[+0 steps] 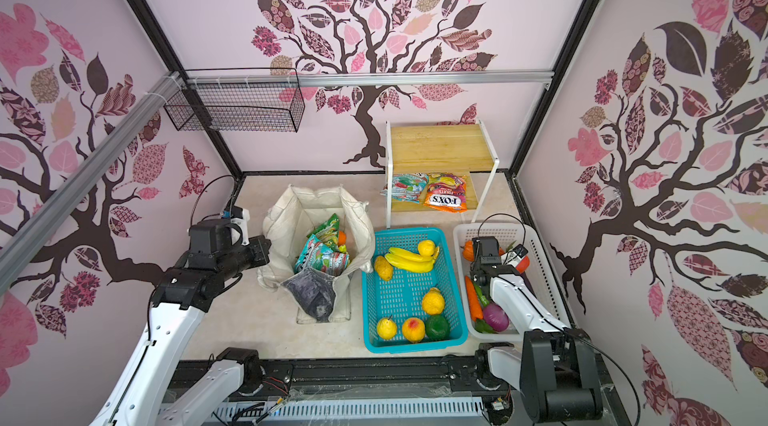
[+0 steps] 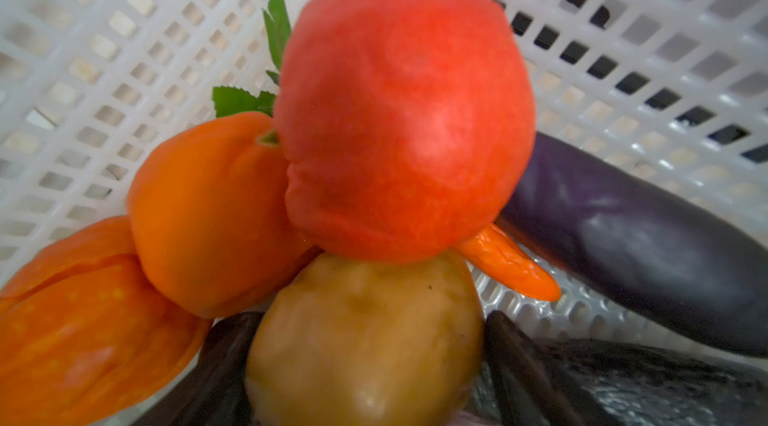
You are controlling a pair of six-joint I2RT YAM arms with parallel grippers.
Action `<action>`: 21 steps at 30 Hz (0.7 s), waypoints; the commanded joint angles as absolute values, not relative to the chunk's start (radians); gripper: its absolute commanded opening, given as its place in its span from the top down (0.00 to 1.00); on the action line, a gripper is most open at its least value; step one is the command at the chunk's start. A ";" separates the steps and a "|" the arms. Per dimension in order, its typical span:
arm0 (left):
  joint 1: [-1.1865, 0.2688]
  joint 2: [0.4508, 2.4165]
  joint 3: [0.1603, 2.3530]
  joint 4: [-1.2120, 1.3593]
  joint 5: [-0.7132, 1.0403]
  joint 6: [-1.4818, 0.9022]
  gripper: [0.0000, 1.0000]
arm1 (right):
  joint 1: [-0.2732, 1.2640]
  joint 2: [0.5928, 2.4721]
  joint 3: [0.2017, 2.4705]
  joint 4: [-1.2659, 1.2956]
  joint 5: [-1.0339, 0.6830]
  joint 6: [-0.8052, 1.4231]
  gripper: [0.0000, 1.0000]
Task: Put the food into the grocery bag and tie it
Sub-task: 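Lower the right gripper onto the brown potato and close on it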
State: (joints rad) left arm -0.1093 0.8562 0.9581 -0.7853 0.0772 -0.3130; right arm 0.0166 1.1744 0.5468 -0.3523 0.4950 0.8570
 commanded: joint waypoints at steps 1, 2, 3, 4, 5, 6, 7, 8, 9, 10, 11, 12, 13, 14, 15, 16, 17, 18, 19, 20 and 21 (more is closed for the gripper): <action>-0.107 0.842 0.937 -0.764 0.094 -0.308 1.00 | 0.010 1.196 0.538 -0.351 0.501 0.860 0.20; -0.105 0.843 0.937 -0.764 0.094 -0.308 1.00 | 0.010 1.196 0.538 -0.355 0.506 0.860 0.19; -0.105 0.843 0.938 -0.764 0.094 -0.308 1.00 | 0.011 1.192 0.539 -0.360 0.509 0.859 0.20; -0.104 0.841 0.937 -0.764 0.094 -0.308 1.00 | 0.011 1.185 0.537 -0.362 0.508 0.859 0.23; -0.106 0.841 0.937 -0.764 0.094 -0.309 1.00 | 0.011 1.177 0.532 -0.361 0.504 0.860 0.26; -0.104 0.841 0.938 -0.764 0.094 -0.308 1.00 | 0.010 1.163 0.527 -0.359 0.498 0.862 0.31; -0.103 0.841 0.937 -0.764 0.094 -0.308 1.00 | 0.010 1.152 0.521 -0.356 0.492 0.860 0.34; -0.103 0.839 0.937 -0.764 0.094 -0.308 1.00 | 0.010 1.138 0.516 -0.354 0.489 0.860 0.35; -0.104 0.839 0.937 -0.764 0.093 -0.308 1.00 | 0.010 1.127 0.513 -0.354 0.489 0.861 0.35; -0.104 0.838 0.937 -0.764 0.094 -0.308 1.00 | 0.011 1.120 0.512 -0.358 0.489 0.859 0.36; -0.103 0.839 0.938 -0.764 0.093 -0.308 1.00 | 0.010 1.112 0.516 -0.369 0.489 0.861 0.37; -0.102 0.839 0.938 -0.764 0.094 -0.308 1.00 | 0.010 1.103 0.522 -0.388 0.488 0.867 0.38; -0.102 0.840 0.937 -0.764 0.092 -0.308 1.00 | 0.010 1.092 0.527 -0.402 0.489 0.872 0.40; -0.101 0.839 0.937 -0.764 0.092 -0.308 1.00 | 0.010 1.073 0.527 -0.408 0.482 0.871 0.42; -0.102 0.840 0.938 -0.764 0.092 -0.308 1.00 | 0.011 1.052 0.529 -0.414 0.474 0.871 0.43; -0.102 0.841 0.939 -0.764 0.092 -0.308 1.00 | 0.010 1.030 0.531 -0.419 0.466 0.871 0.46; -0.102 0.840 0.937 -0.764 0.091 -0.308 1.00 | 0.010 1.008 0.536 -0.425 0.453 0.869 0.47; -0.103 0.841 0.938 -0.764 0.091 -0.308 1.00 | 0.011 0.987 0.545 -0.435 0.440 0.866 0.47; -0.102 0.841 0.937 -0.764 0.091 -0.308 1.00 | 0.010 0.972 0.553 -0.446 0.427 0.866 0.47; -0.101 0.841 0.937 -0.764 0.091 -0.308 1.00 | 0.011 0.958 0.564 -0.458 0.411 0.862 0.46; -0.102 0.843 0.938 -0.764 0.091 -0.308 1.00 | 0.010 0.944 0.577 -0.475 0.398 0.863 0.45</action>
